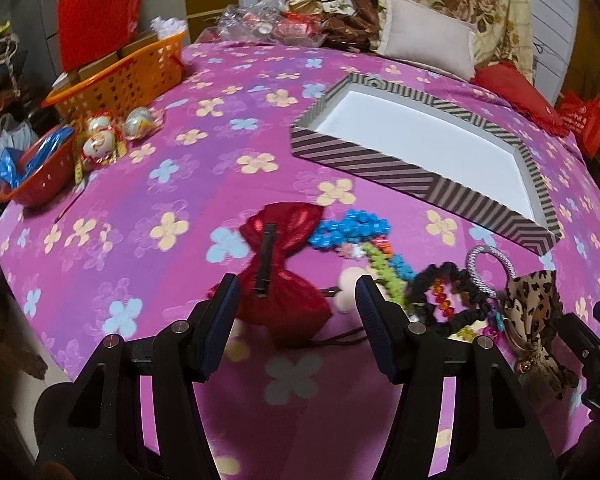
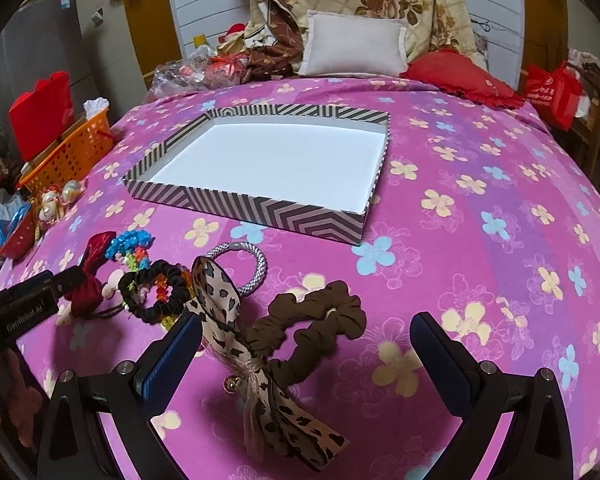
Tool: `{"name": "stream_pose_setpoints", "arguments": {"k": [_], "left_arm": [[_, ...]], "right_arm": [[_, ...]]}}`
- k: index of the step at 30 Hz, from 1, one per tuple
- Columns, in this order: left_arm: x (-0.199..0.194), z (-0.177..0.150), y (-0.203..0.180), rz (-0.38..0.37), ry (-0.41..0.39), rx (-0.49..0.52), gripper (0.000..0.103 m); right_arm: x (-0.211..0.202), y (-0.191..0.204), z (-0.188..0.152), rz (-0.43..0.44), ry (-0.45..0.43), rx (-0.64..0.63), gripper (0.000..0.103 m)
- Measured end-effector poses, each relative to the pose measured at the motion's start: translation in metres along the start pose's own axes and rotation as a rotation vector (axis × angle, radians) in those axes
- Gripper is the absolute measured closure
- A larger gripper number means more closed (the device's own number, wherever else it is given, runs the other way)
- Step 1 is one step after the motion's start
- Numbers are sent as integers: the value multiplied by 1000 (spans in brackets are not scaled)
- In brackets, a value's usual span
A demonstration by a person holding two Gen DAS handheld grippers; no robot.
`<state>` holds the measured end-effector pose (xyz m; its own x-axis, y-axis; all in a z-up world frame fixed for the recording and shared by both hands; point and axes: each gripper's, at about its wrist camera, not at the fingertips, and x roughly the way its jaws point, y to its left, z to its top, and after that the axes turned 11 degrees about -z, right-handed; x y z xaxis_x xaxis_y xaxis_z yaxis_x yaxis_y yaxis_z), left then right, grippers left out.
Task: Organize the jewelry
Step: 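Grasp the red satin bow with the left gripper while the right grasps the leopard bow and scrunchie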
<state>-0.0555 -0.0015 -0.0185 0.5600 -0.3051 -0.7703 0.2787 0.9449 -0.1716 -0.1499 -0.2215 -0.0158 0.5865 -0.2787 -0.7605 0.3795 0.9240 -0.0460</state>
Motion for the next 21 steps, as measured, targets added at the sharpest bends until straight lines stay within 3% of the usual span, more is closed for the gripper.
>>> {"name": "stream_pose_setpoints", "arguments": {"k": [10,15,21], "left_arm": [[-6,-6,44,-6,37,-99,42],[-6,-8,60,-9,47,-149,41],[-7,-5,63,-9,40,-158,41]], "right_arm": [[-6,1,-16,90,-9,-94,2],[-3,6,-25,150,14,-145,27],[-2,14,-27,177,4,-157,30]]}}
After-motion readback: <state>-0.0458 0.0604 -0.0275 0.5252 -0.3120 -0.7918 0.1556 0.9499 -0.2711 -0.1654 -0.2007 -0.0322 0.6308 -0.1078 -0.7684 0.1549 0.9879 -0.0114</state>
